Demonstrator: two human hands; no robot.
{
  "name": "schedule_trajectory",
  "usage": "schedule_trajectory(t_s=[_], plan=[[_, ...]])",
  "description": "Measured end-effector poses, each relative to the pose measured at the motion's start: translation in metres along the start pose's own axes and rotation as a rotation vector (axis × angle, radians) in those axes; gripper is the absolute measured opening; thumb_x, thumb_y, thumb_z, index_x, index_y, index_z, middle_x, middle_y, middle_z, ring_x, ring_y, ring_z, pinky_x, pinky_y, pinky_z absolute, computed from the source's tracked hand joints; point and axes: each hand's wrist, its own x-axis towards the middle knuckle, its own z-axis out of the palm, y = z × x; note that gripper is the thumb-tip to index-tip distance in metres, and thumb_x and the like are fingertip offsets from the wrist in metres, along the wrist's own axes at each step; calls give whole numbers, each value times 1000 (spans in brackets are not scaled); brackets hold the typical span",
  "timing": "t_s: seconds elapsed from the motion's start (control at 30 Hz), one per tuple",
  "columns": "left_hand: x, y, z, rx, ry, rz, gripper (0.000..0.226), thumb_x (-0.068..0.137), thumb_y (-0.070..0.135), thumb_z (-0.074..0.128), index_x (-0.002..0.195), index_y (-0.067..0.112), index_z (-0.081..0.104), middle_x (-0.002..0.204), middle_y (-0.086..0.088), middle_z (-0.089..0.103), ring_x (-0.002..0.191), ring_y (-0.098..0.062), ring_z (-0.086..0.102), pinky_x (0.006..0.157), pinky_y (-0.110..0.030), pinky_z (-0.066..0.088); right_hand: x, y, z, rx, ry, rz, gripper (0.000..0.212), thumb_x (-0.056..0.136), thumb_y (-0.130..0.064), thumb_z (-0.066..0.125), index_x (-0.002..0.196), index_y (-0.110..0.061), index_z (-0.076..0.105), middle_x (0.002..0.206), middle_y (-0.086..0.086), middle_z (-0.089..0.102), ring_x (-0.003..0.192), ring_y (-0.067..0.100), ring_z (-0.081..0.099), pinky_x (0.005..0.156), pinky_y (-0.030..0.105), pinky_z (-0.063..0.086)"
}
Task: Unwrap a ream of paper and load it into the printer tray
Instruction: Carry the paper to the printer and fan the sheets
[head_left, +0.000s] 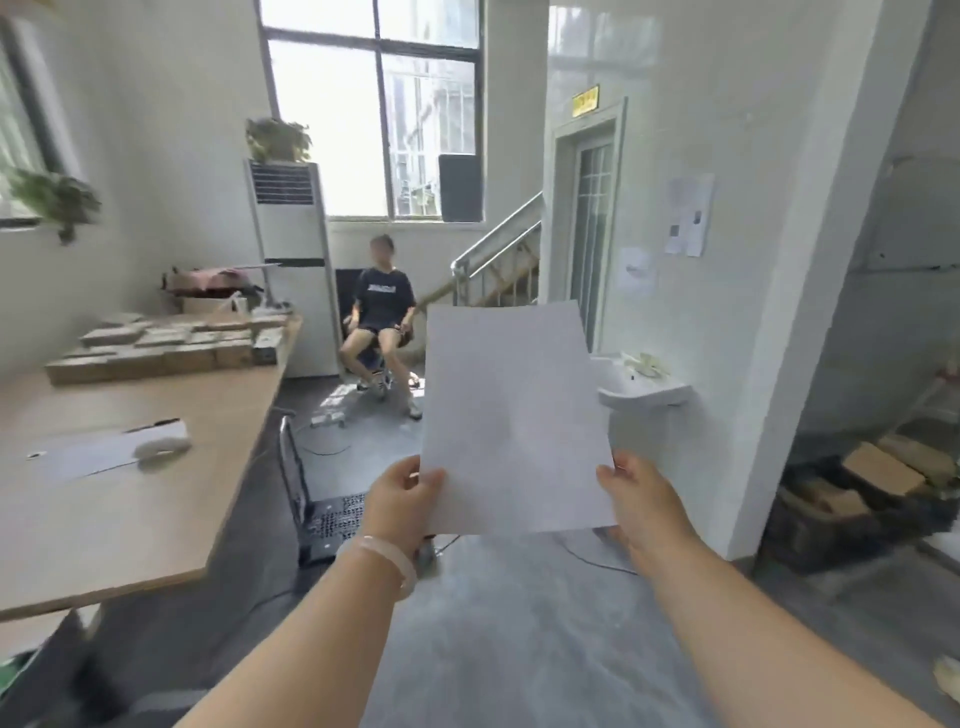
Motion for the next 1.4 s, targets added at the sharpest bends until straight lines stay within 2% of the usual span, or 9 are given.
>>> schedule_trajectory(t_s=[0.07,0.17,0.27,0.4,0.53,0.73,1.0,1.27,1.4], plan=[[2,6,-22,25,104,46,22,83,19,59,101,15,70,85,-6,71,73,-25,66,59,-27,52,15,-5,28,33,-105,-12,24,91,-9,49,96,-26,66,99,7,70,87,27,66,67,38,57],[-1,7,-56,16,257,71,21,78,26,60,95,25,73,88,-5,76,91,-31,71,80,-43,57,28,-10,70,86,-287,-9,24,92,-10,50,109,-23,61,102,4,69,93,28,66,80,48,56],[-20,9,-88,29,421,62,15,87,20,56,89,28,68,85,0,73,84,-24,68,77,-37,56,29,-8,115,95,-465,-8,27,92,-12,50,114,-24,61,104,3,70,94,26,67,80,48,56],[-59,0,-134,56,639,41,14,89,23,54,97,31,63,95,-3,73,91,-26,68,87,-46,56,6,3,175,102,-664,10,26,93,-9,50,112,-21,63,101,4,71,90,24,66,78,43,56],[-105,-5,-179,43,849,9,15,93,19,53,91,33,59,89,6,67,84,-16,64,84,-39,55,-38,9,234,127,-884,10,21,96,-5,46,104,-17,62,94,3,69,79,19,63,61,30,48],[-172,-16,-256,13,1089,-6,18,89,28,57,104,28,65,96,-3,72,87,-32,68,72,-54,59,-121,17,316,110,-1138,19,22,95,-12,49,100,-25,65,104,6,72,94,25,67,82,41,53],[-246,-31,-369,-74,1247,50,20,92,13,55,107,11,68,105,-15,71,84,-25,64,71,-35,50,-240,19,412,102,-1349,-10,21,98,-17,46,115,-19,59,102,8,71,88,28,67,59,32,54],[-291,-41,-460,-115,1345,43,22,91,7,52,96,20,70,67,13,72,66,-11,66,64,-30,50,-324,26,488,92,-1476,28,23,96,-13,48,113,-22,59,101,5,69,94,26,65,79,49,57],[-302,-54,-488,-165,1404,39,21,92,6,52,102,15,68,78,1,72,63,-12,67,57,-26,51,-349,34,520,103,-1548,85,22,96,-8,49,114,-18,58,99,4,70,88,21,66,76,41,56]])
